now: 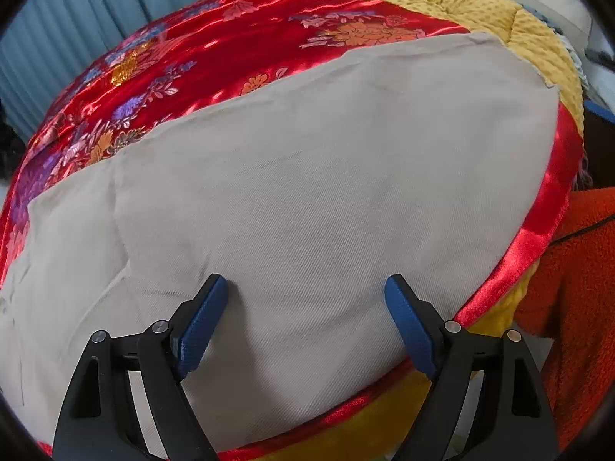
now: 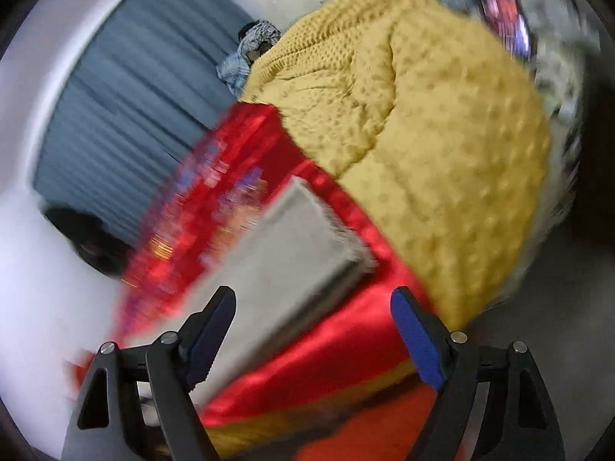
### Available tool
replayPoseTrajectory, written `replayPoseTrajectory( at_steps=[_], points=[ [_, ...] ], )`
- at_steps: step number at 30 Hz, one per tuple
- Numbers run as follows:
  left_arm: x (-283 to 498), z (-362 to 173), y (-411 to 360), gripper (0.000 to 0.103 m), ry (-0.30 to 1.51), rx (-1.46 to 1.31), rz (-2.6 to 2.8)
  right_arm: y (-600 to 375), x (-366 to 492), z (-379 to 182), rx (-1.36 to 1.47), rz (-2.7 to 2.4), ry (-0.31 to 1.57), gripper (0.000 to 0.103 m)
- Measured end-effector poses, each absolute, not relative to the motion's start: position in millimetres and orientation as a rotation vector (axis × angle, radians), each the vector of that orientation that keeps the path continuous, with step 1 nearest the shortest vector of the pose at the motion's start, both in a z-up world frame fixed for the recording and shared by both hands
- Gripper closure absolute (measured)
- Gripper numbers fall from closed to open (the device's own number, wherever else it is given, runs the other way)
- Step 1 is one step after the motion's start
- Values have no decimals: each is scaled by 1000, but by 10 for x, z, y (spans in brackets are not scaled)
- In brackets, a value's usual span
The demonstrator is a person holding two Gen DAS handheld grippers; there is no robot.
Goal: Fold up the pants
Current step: 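Pinch the frayed trouser hem with the right tool and lift it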
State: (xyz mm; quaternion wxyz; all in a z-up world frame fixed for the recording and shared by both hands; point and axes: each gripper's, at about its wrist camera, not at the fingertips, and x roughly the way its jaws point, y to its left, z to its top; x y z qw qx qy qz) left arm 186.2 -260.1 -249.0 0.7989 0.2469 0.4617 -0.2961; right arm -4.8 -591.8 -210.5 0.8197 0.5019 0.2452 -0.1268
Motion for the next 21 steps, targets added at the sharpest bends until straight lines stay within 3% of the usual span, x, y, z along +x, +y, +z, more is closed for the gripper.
replayPoseTrajectory(
  at_steps=[4,14,15,16,17,21],
  points=[
    [1865,-2490,-2607,18,995,529,-630,-6036,133,-2330,1269,-186,543,30],
    [1830,-2495,-2618,17,987,536,-608,-6056,536,-2611,1251,-299,640,38],
    [1826,-2499,-2619,15,981,539,-599,-6074,556,-2641,1255,-309,648,49],
    [1821,-2507,-2618,12,973,540,-582,-6082,562,-2642,1242,-317,661,79],
    [1825,-2510,-2610,10,972,538,-567,-6064,598,-2600,1204,-317,676,97],
    [1983,-2358,-2503,10,1054,473,-587,-5927,611,-2195,1031,-333,643,96]
  ],
)
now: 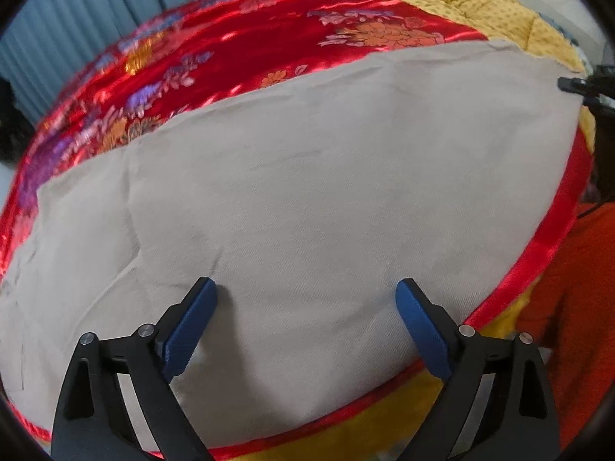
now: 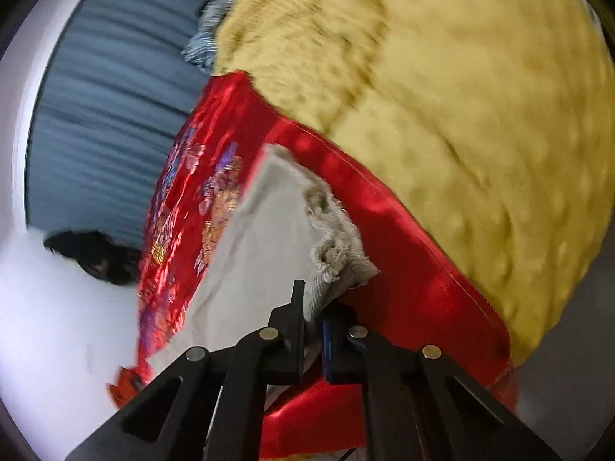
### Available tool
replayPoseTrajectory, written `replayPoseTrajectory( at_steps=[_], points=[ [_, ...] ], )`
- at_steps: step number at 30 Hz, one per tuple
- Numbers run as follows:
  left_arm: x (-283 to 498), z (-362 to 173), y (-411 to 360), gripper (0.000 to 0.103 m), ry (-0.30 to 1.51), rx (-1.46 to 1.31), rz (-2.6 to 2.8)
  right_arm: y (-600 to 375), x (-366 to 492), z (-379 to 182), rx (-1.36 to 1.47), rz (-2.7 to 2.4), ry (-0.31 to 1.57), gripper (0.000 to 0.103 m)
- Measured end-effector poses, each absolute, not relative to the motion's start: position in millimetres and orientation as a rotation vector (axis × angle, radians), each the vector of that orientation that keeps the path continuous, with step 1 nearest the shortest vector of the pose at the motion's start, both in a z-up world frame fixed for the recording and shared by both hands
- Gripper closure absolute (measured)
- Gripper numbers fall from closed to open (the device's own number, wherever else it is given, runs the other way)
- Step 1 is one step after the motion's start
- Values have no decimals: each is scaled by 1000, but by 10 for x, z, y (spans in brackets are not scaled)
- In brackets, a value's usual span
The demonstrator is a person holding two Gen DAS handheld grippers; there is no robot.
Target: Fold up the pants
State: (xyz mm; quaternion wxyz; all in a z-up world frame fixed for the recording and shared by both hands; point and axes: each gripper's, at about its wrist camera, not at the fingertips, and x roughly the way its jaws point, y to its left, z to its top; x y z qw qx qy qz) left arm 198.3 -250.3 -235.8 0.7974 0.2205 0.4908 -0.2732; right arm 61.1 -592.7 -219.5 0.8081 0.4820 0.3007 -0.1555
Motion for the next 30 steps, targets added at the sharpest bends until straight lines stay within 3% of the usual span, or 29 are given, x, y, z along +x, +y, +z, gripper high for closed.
replayPoseTrajectory(
  at_steps=[6,11,16,20,21,22,23,24,26,30],
  points=[
    [2347,-1786,-1624,12,1033,159,-501,-5312,764,-1032,709,-228,541,96],
    [2558,-1617,-594,11,999,-27,-311,-4296,1176,-111,484,-2,454,96],
    [2493,-1754,218,12,1006,-177,-160,-3059,1676,84,323,209,460,96],
    [2399,-1943,673,12,1006,-237,-50,-1970,2074,-393,267,382,532,94],
    [2398,-1984,736,12,1008,-251,-31,-1790,2141,-550,271,410,553,83],
    [2372,-2016,832,12,1008,-270,-11,-1538,2253,-812,285,455,607,48],
    [2339,-2028,905,12,1003,-283,3,-1340,2327,-1063,294,487,666,29],
    [2313,-2034,966,12,997,-291,18,-1236,2348,-1250,293,502,704,18],
    [2272,-2044,1042,12,986,-292,38,-1068,2307,-1569,296,531,792,22],
    [2205,-2028,992,12,965,-260,38,-1308,1983,-1670,285,532,767,23]
  ],
)
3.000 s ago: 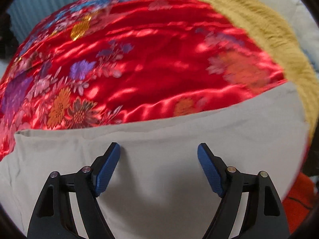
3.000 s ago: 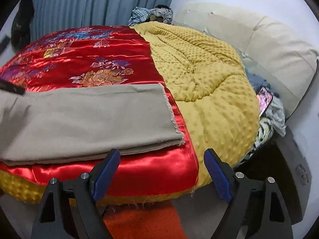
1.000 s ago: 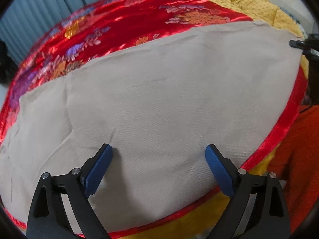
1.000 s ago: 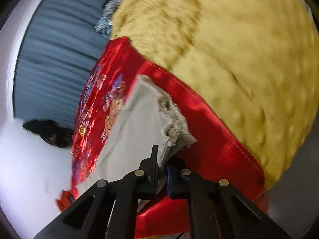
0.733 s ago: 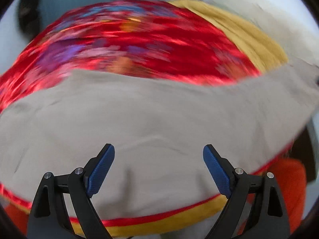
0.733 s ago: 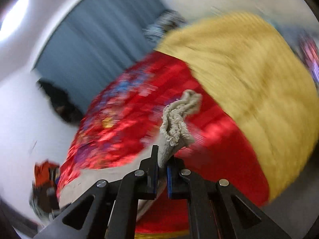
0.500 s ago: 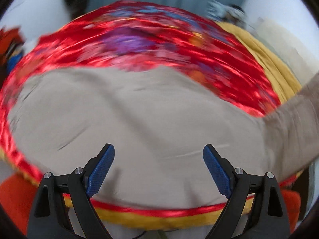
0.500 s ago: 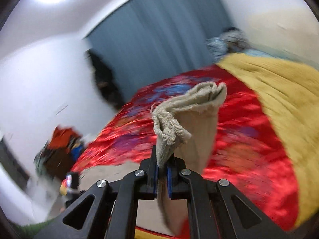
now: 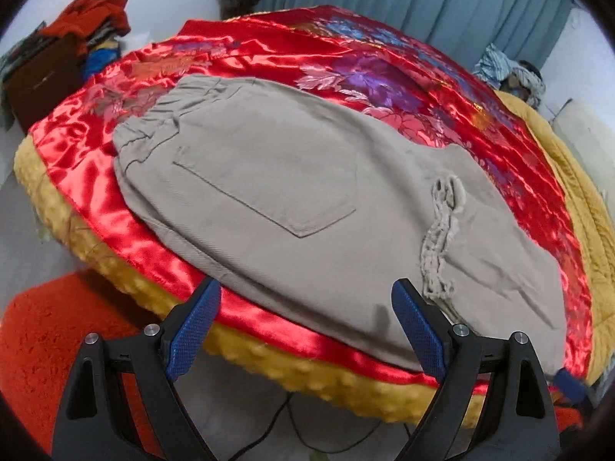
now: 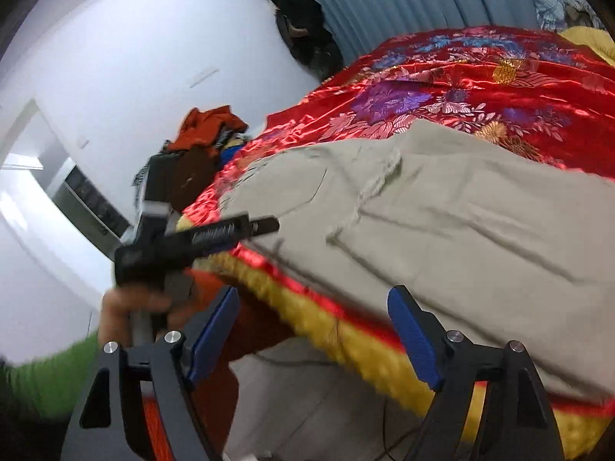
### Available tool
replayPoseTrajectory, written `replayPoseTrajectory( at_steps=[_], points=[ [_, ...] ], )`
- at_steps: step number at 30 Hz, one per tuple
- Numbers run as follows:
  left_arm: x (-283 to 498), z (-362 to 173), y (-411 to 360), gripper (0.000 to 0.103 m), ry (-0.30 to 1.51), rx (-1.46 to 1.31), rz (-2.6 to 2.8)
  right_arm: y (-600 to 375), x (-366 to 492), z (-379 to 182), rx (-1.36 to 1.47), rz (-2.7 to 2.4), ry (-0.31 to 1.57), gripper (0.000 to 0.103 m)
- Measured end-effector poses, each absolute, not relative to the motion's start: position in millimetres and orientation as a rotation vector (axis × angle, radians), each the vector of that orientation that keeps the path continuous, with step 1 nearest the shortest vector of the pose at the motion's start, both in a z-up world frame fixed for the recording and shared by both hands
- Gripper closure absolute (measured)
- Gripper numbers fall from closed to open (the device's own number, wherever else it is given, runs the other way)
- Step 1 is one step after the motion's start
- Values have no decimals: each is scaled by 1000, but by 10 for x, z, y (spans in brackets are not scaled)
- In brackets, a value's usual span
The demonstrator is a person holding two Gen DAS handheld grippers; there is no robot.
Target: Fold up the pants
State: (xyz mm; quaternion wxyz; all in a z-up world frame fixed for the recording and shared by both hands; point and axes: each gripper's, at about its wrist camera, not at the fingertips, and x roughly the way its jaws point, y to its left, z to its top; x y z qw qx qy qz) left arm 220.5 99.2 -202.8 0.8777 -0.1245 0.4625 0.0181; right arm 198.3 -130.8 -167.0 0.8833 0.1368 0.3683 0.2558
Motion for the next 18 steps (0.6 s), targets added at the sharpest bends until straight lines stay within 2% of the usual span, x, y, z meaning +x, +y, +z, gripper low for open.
replayPoseTrajectory(
  at_steps=[6,11,14,16,17,18],
  points=[
    [2433,-1698,150,11,892,-138,-223,-2334,1987,-1468,323,191,664,22],
    [2703,-1842,-600,11,935,3,-392,-2566,2204,-1517,328,191,625,23],
    [2799,-2213,-809,11,1017,86,-382,-2565,2304,-1852,269,197,710,27],
    [2787,-2439,-843,11,1051,131,-375,-2526,2343,-2229,165,131,876,47],
    [2741,-2467,-846,10,1033,164,-378,-2505,2344,-2403,117,120,920,49],
    [2707,-2471,-862,9,1010,194,-377,-2501,2290,-2438,103,124,882,49]
  ],
)
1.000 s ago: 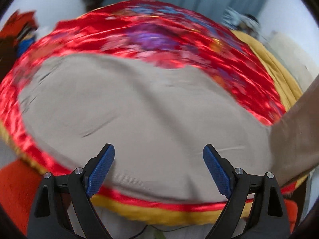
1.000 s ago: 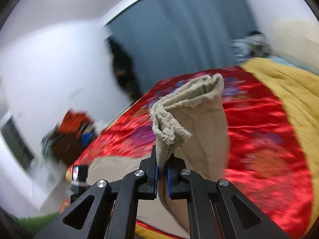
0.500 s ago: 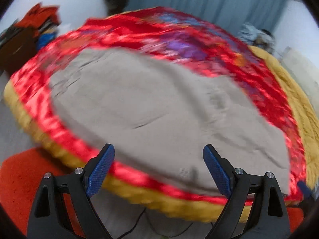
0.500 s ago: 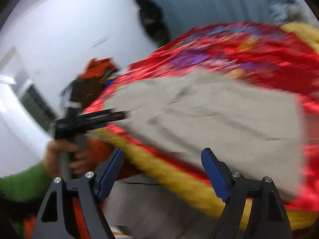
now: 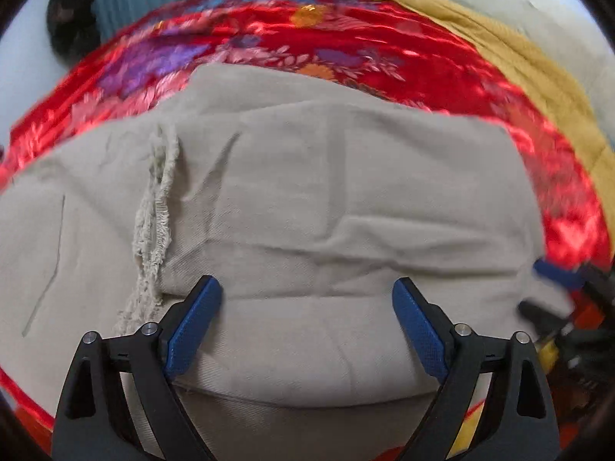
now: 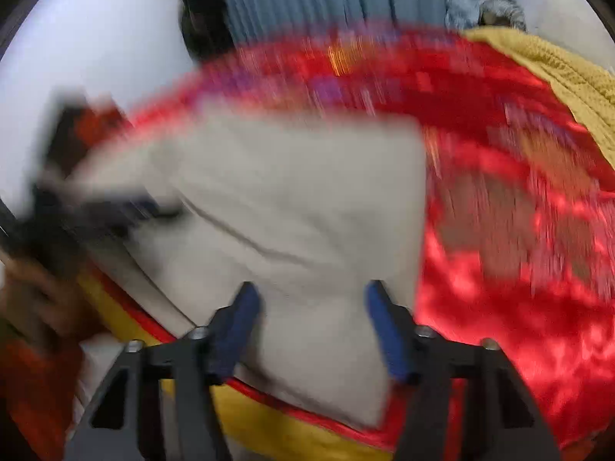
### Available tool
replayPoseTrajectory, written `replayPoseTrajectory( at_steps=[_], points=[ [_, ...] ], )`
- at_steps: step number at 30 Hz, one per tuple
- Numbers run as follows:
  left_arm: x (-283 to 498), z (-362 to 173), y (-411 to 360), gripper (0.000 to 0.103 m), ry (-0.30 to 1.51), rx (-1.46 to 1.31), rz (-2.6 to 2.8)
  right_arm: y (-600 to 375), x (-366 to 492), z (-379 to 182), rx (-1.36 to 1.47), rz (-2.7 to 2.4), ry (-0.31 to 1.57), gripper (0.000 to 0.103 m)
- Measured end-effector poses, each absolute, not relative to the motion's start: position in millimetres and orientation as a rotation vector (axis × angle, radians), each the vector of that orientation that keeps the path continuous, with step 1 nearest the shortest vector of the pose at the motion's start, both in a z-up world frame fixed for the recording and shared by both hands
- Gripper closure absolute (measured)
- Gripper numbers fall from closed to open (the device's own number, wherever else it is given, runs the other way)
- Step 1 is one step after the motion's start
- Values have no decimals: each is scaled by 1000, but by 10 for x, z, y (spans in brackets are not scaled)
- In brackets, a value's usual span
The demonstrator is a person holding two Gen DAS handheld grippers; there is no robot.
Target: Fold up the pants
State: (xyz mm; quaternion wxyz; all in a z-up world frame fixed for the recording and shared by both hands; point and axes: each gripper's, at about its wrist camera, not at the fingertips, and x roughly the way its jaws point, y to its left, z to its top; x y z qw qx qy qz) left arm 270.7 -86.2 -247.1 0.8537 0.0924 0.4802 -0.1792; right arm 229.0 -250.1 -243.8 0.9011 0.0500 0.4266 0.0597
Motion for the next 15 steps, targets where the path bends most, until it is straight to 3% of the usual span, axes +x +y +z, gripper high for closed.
replayPoseTrajectory(
  at_steps=[10,15],
  points=[
    [2821,-1999,-971,10,962,139,-390,-2502,2227,-2454,111,114,857,48],
    [3168,-2221,-1118,10,1010,264,-336,-2486,2204,-2422,114,115,853,48]
  ],
)
